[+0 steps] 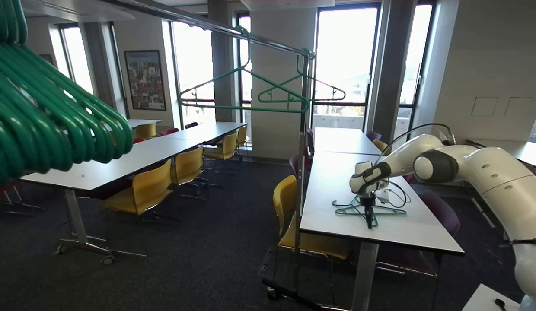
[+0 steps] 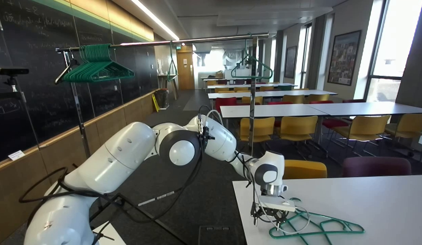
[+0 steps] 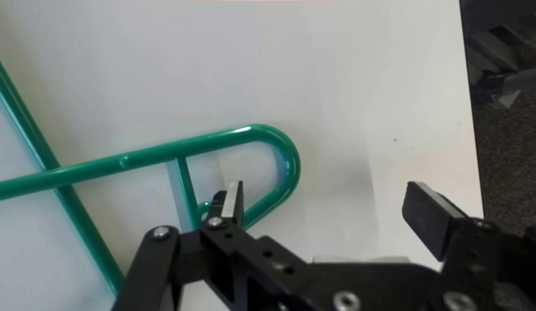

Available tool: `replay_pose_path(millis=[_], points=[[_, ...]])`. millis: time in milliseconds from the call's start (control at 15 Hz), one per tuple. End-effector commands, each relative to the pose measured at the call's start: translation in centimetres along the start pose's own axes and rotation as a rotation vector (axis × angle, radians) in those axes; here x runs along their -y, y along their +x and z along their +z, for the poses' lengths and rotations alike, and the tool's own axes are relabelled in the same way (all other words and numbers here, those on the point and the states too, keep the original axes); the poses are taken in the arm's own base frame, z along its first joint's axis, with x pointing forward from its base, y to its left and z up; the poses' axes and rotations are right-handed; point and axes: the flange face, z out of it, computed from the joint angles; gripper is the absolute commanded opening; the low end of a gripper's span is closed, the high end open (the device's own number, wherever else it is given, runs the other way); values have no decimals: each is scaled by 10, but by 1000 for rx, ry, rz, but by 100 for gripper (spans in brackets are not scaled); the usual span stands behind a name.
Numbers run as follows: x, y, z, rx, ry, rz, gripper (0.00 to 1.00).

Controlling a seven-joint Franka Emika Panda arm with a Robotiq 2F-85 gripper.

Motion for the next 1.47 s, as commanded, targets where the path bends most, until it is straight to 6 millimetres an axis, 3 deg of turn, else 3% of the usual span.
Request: replay_pose_path(millis=[0, 333, 400, 467, 1067, 1133, 1400], points=[[-10, -5, -1, 3, -4, 2, 100], [-11, -8, 4, 13, 2, 6, 100], [-11, -9, 6, 16, 4, 6, 75], [-11, -9, 7, 17, 7, 2, 74], [-18, -12, 0, 18, -10, 16, 5], [-18, -12, -1, 19, -12, 18, 0], [-18, -13, -8, 12, -4, 20, 3]])
